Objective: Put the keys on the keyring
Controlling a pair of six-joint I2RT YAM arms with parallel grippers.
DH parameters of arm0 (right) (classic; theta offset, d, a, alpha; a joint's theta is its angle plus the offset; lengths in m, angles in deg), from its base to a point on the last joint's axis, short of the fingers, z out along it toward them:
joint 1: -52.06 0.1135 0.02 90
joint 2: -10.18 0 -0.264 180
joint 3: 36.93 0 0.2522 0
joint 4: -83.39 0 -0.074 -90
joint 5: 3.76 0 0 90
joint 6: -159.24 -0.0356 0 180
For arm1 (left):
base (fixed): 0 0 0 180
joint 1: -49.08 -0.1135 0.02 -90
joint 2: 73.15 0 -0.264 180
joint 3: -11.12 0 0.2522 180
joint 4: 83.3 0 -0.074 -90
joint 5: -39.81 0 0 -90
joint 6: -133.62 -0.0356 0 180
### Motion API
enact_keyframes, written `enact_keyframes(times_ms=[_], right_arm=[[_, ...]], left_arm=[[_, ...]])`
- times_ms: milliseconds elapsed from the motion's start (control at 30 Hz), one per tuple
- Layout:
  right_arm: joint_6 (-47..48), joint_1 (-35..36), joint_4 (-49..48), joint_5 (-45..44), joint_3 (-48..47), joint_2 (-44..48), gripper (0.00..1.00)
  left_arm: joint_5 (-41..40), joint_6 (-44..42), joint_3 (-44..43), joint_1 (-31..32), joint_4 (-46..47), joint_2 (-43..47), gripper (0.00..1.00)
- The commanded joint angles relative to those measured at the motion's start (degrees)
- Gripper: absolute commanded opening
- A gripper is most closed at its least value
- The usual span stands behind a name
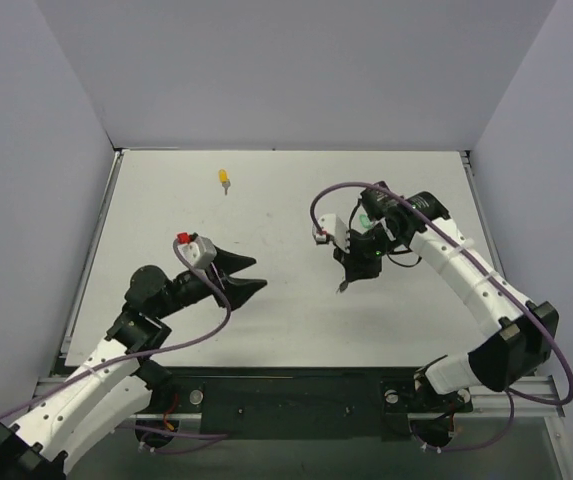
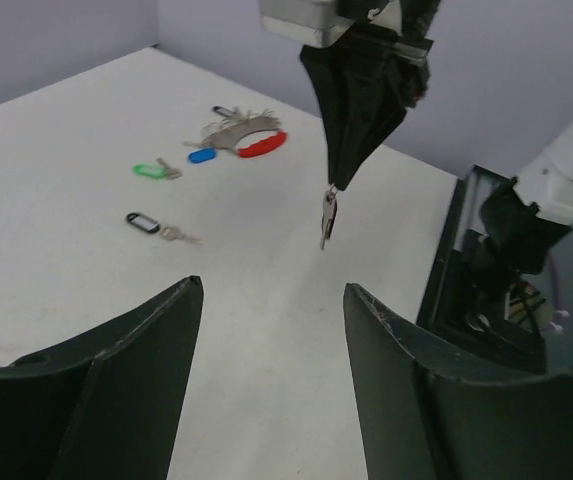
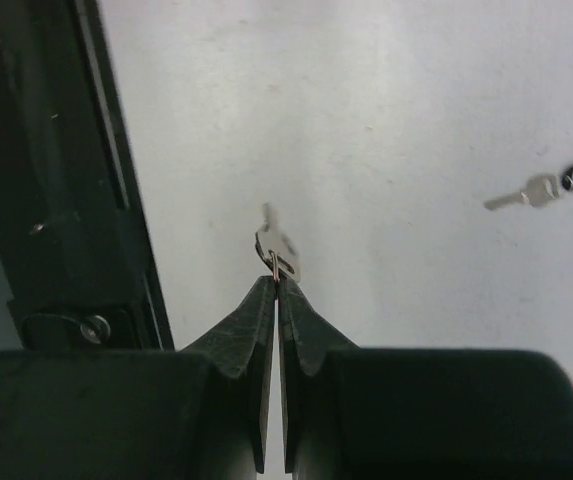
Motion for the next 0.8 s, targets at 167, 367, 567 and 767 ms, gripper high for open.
enact_keyframes(times_ms=[167, 367, 567, 767], right_arm=[[23.0, 4.7, 10.5, 16.0, 6.8, 7.4, 0.00], [33.0, 4.8, 13.3, 20.8, 10.2, 9.7, 0.00], [39.1, 4.6, 15.5, 22.8, 11.9, 10.1, 0.00], [39.9, 4.0, 15.3, 23.3, 12.4, 9.8, 0.00]], left_arm=[[-22.5, -14.8, 0.7, 33.3, 17.1, -10.7, 0.51], [-28.4, -16.6, 0.2, 40.5, 23.6, -21.8, 0.39], [-31.0, -18.9, -1.0, 42.5, 27.2, -28.2, 0.35], [-30.1, -18.3, -1.3, 43.9, 30.2, -31.4, 0.34]])
